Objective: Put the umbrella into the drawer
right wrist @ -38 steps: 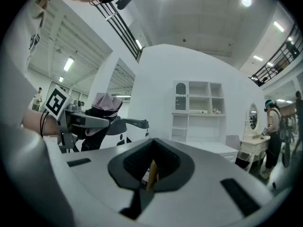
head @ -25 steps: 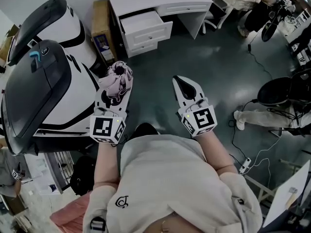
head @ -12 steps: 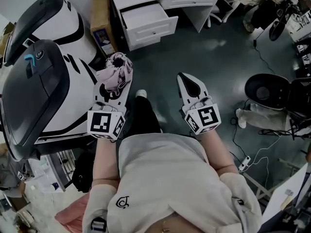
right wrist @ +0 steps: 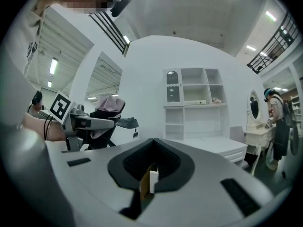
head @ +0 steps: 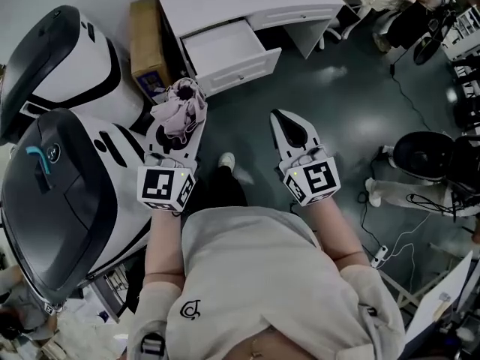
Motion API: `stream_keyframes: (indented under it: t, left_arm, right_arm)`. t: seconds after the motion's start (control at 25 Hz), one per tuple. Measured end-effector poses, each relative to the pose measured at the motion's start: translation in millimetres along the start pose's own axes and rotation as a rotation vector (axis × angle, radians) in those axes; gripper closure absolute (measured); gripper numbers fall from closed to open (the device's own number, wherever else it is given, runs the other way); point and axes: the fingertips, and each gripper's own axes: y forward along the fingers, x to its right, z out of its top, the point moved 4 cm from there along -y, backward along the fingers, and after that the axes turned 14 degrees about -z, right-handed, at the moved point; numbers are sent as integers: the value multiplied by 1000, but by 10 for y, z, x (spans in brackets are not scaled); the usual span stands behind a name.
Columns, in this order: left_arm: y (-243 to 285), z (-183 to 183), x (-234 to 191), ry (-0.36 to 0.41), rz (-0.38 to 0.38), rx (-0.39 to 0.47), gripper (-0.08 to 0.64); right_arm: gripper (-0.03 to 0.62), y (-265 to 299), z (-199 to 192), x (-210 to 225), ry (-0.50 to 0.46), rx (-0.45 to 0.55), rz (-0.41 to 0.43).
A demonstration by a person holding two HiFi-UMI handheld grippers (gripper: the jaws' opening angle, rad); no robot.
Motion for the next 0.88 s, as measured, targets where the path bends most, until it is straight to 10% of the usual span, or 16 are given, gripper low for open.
stream_keyframes:
  t: [0.44, 0.88]
  left_arm:
    - [1113, -142, -1475, -63, -105, -42, 327]
    - [2102, -649, -2080, -38, -154, -223, 327]
  right_arm:
    - [587, 1783, 25, 186, 6, -58, -61]
    - [586, 2851, -303, 605, 20, -150, -62]
